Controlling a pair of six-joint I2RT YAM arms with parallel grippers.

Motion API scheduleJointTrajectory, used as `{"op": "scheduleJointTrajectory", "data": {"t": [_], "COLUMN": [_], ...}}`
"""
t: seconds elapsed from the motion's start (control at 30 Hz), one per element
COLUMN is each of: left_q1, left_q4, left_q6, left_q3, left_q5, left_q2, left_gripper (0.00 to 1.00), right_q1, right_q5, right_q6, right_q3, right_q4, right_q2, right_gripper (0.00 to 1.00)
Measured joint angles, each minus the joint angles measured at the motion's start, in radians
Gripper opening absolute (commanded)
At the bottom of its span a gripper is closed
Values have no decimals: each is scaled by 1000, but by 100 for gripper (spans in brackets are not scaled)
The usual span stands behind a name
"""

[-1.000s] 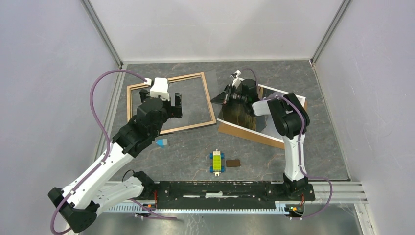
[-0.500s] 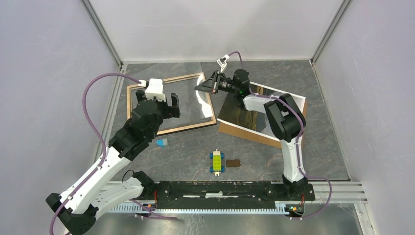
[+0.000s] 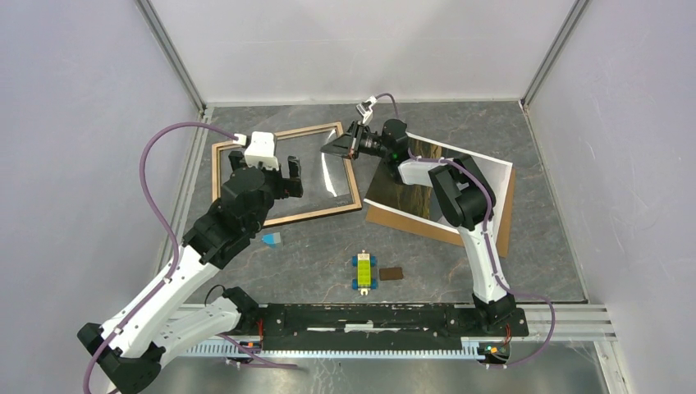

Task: Put the photo into the frame
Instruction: Place the photo frame item in the photo frame.

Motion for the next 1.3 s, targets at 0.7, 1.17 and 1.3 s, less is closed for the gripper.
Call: {"op": "scheduleJointTrajectory", "data": {"t": [0.7, 1.17, 1.3], "left_q1": [29, 46, 46], "left_q4": [78, 79, 79], "left_q6": [0, 0, 0], "left_q3": [-60, -64, -64], "left_q5": [0, 6, 18], "left_q2": [-107, -105, -105], "left_gripper": [100, 100, 100], "right_q1": [52, 91, 89], "right_q5": [30, 85, 101], "right_q6": [272, 300, 260], "right_q3": [6, 144, 213], "right_q4": [219, 164, 26], "right_q2": [-50, 28, 124], "right_gripper": [0, 0, 0]}}
